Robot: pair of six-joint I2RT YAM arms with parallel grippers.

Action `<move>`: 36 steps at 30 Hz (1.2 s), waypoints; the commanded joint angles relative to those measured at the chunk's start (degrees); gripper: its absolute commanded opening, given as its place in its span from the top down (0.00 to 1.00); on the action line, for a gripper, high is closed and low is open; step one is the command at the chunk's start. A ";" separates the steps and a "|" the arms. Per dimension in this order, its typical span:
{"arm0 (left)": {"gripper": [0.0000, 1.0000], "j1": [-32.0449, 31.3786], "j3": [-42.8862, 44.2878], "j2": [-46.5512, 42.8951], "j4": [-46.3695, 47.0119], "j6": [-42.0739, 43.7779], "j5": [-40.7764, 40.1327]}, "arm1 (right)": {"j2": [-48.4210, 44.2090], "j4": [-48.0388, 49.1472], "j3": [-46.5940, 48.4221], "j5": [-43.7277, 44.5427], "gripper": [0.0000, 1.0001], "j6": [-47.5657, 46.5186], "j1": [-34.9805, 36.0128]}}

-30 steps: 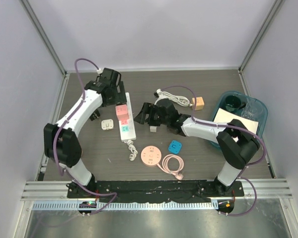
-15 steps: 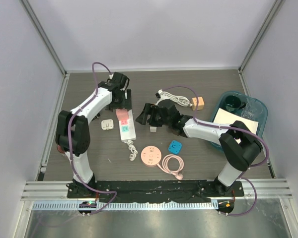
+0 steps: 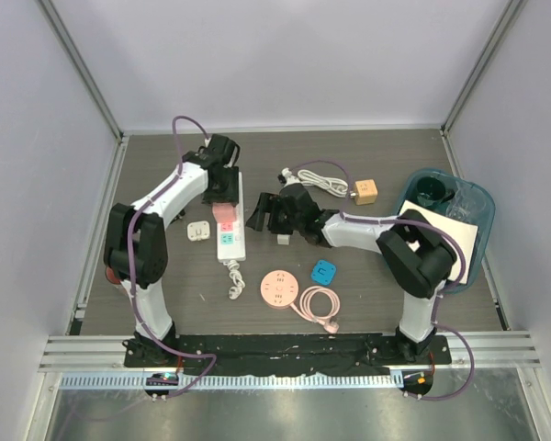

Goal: Pull the plug off the socket

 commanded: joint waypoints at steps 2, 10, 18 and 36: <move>1.00 0.05 -0.51 -3.76 1.09 -0.55 3.67 | 5.87 4.04 5.77 -2.10 0.22 1.81 -0.22; 1.00 0.05 -1.66 -5.27 1.80 -0.81 7.11 | 16.05 4.93 12.63 -2.89 0.27 5.07 -0.22; 1.00 0.58 -0.95 -6.05 0.83 -2.30 7.01 | 17.92 8.80 9.82 -2.46 0.58 6.30 -0.13; 1.00 1.20 -0.52 -8.69 2.15 -3.54 11.68 | 24.50 -7.71 15.35 2.91 0.71 2.70 0.83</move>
